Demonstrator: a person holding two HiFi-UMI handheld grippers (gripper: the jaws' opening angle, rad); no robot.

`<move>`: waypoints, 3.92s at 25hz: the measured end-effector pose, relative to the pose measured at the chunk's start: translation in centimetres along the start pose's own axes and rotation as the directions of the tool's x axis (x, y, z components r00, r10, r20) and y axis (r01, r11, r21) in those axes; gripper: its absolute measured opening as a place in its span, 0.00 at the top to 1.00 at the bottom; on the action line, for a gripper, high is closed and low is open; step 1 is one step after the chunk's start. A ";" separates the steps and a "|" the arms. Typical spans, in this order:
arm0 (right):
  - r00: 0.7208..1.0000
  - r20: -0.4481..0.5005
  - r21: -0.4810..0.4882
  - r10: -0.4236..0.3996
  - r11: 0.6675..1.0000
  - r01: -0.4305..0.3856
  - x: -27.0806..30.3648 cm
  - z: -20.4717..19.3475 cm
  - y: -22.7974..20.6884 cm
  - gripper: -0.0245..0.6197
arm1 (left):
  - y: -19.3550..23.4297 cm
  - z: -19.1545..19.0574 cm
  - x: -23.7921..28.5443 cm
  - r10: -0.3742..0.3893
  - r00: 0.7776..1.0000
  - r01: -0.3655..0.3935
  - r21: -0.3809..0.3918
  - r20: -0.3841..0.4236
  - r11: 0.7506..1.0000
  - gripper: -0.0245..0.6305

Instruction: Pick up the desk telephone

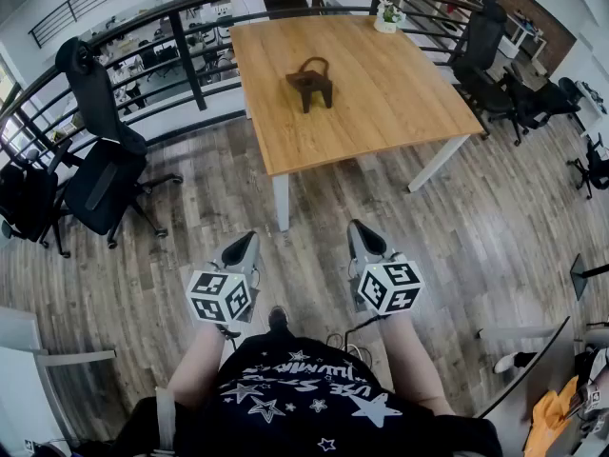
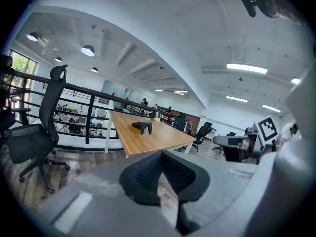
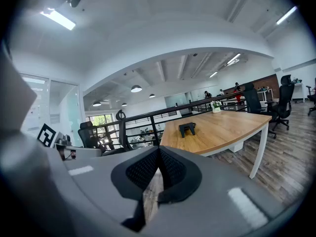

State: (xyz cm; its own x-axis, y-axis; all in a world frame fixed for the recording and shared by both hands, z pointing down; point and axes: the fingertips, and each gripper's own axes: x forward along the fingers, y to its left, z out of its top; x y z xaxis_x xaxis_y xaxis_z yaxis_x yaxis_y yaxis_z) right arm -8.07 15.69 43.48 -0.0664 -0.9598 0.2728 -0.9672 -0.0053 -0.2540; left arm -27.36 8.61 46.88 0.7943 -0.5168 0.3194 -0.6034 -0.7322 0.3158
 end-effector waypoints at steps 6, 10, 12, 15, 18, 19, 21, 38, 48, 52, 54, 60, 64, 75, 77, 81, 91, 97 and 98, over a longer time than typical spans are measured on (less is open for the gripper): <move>1.000 -0.010 0.004 -0.006 1.000 0.006 0.6 0.0 0.0 0.96 | 0.7 0.0 0.2 0.002 1.000 -0.002 -0.009 -0.008 1.000 0.96; 1.000 -0.013 0.003 -0.012 1.000 0.012 1.0 0.1 -0.2 0.96 | 1.2 0.3 0.5 0.009 1.000 -0.009 -0.013 -0.003 1.000 0.96; 1.000 -0.018 0.003 -0.016 1.000 0.016 1.3 0.1 -0.2 0.96 | 1.5 0.5 0.8 0.006 1.000 -0.006 -0.015 -0.003 1.000 0.96; 0.999 -0.021 0.010 -0.033 0.999 0.033 2.0 0.0 -0.4 0.96 | 2.0 0.4 1.2 0.000 1.000 0.000 -0.023 -0.011 1.000 0.96; 0.998 -0.014 0.038 -0.066 0.997 0.066 2.7 -0.1 -0.7 0.96 | 2.7 -0.2 1.3 -0.004 1.000 0.003 -0.038 -0.023 0.999 0.96; 0.997 -0.010 0.046 -0.074 0.996 0.075 2.9 -0.1 -0.7 0.96 | 3.1 -0.3 1.4 -0.006 1.000 0.005 -0.043 -0.026 0.999 0.96; 0.996 -0.004 0.054 -0.089 0.995 0.089 3.6 0.0 -0.8 0.96 | 3.9 -0.3 1.6 -0.010 1.000 0.009 -0.048 -0.028 0.999 0.96; 0.981 -0.014 0.044 -0.196 0.980 0.196 5.4 -0.2 -2.4 0.96 | 7.1 0.7 4.6 -0.063 0.997 0.060 -0.072 -0.049 0.996 0.96; 0.993 -0.029 0.038 -0.112 0.993 0.113 10.6 1.8 -7.5 0.96 | 7.5 2.0 9.0 0.030 0.999 -0.034 -0.092 -0.044 0.995 0.96; 0.998 -0.023 0.034 -0.063 0.997 0.064 13.1 3.9 -10.6 0.96 | 6.5 3.1 12.0 0.069 0.997 -0.072 -0.098 -0.036 0.993 0.96; 0.999 -0.026 0.031 -0.043 0.999 0.043 14.3 4.9 -12.2 0.96 | 6.3 3.7 13.6 0.090 0.995 -0.093 -0.109 -0.030 0.990 0.96; 1.000 -0.028 0.040 0.001 0.999 0.001 17.1 6.8 -17.0 0.96 | 5.4 5.0 18.1 0.142 0.990 -0.143 -0.133 -0.015 0.981 0.96; 0.999 -0.039 0.041 0.036 0.999 -0.034 18.5 7.6 -19.1 0.96 | 4.8 6.1 20.2 0.175 0.985 -0.174 -0.142 -0.007 0.974 0.96; 0.991 -0.055 0.057 0.120 0.992 -0.117 20.1 8.8 -24.8 0.96 | 1.7 6.4 24.2 0.272 0.962 -0.267 -0.168 0.007 0.949 0.96; 0.990 -0.050 0.064 0.132 0.990 -0.129 20.0 8.6 -25.6 0.96 | 1.1 5.9 24.7 0.289 0.957 -0.283 -0.179 0.008 0.942 0.96; 0.989 -0.048 0.083 0.138 0.987 -0.134 20.4 8.1 -26.6 0.96 | 0.4 5.8 25.6 0.291 0.957 -0.285 -0.183 0.004 0.941 0.96; 0.989 -0.096 0.125 0.110 0.987 -0.097 21.7 6.3 -28.7 0.96 | 2.2 6.0 28.7 0.293 0.956 -0.291 -0.244 -0.031 0.925 0.96; 0.993 -0.093 0.116 0.068 0.992 -0.056 24.4 8.2 -30.5 0.96 | 4.0 7.5 32.2 0.265 0.963 -0.264 -0.314 -0.042 0.912 0.96; 0.994 -0.091 0.117 0.061 0.992 -0.051 25.0 8.5 -30.7 0.96 | 4.3 7.6 32.7 0.260 0.965 -0.259 -0.327 -0.042 0.909 0.96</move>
State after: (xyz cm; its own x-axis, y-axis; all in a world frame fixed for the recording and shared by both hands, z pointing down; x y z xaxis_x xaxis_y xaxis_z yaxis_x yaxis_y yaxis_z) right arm 22.02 -10.54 50.24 -0.1477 -0.9288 0.3399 -0.9272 0.0104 -0.3744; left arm -3.43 -14.87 51.89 0.6066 -0.6702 0.4276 -0.7772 -0.3869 0.4962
